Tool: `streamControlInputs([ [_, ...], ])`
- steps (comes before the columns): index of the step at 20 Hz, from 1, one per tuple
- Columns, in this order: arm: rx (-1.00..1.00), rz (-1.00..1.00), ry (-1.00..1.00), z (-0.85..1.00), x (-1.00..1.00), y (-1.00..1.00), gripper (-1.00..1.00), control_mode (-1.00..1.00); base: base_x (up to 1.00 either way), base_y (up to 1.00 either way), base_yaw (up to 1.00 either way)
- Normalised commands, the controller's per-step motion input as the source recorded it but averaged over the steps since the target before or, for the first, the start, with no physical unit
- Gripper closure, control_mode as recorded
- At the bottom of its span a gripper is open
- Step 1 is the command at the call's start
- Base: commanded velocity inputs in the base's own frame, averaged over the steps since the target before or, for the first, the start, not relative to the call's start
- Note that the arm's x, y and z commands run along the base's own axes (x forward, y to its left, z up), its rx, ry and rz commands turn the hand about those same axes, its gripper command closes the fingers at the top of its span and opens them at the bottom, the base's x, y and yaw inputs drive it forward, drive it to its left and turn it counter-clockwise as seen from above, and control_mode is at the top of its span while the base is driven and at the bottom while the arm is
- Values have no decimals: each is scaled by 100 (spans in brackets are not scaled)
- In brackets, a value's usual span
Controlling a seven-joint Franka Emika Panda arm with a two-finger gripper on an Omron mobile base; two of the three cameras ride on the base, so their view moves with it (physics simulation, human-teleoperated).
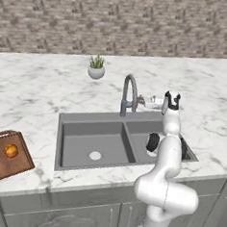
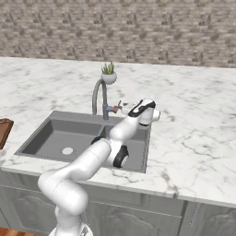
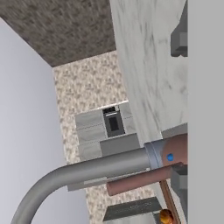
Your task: Pick the peach from the sink and place it on the cutting board to airdry. Then turn off the sink faucet.
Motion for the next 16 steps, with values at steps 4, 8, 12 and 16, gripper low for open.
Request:
streamControlInputs([
  [4, -10, 5, -1, 73, 10, 64, -100, -100, 0, 0, 0],
  [8, -17, 4, 0, 74, 15, 85, -100, -100, 0, 0, 0],
  [12, -20, 4, 0, 69, 14, 91, -100, -100, 0, 0, 0],
  [16, -24, 3, 0, 63, 11, 100, -100, -100, 0, 0, 0],
])
